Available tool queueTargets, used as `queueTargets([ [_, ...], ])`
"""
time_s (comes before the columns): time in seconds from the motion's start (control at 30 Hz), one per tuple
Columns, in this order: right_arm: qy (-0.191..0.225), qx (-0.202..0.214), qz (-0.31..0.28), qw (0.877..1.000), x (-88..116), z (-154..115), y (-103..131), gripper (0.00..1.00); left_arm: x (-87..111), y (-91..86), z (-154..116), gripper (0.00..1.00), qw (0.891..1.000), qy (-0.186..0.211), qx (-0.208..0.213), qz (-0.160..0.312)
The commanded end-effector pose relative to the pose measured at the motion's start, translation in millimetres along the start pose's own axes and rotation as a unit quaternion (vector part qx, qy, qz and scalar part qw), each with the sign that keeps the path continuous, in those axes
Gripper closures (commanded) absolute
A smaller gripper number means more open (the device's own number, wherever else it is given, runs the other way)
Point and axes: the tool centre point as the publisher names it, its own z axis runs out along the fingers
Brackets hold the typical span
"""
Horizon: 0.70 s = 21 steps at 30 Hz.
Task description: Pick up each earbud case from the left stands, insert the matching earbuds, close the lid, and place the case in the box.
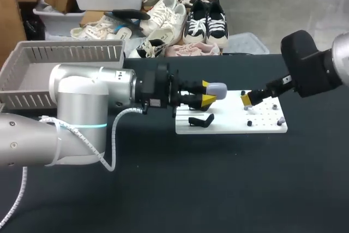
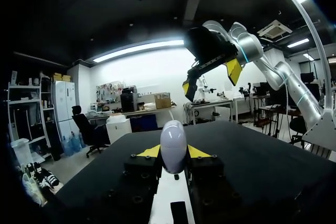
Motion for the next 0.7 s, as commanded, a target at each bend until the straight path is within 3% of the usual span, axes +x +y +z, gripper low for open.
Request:
queueTargets([
  [0.03, 0.011, 0.076, 0.0, 0.997, -5, 11, 3, 0.0, -0.1, -2.1, 0, 1.0, 1.0, 0.0, -0.003, 0.001],
  [0.43, 0.037, 0.088, -0.004, 0.995, -8, 31, 4, 0.0, 0.1, -2.2, 1, 1.0, 1.0, -0.002, -0.002, 0.0],
  [0.5, 0.032, 0.113, -0.013, 0.993, -9, 35, 3, 0.0, 0.1, -2.2, 1, 1.0, 1.0, -0.002, -0.002, 0.0],
  [0.7, 0.039, 0.129, -0.021, 0.991, -12, 49, 2, 0.0, 0.1, -2.2, 1, 1.0, 1.0, -0.002, -0.002, 0.0],
])
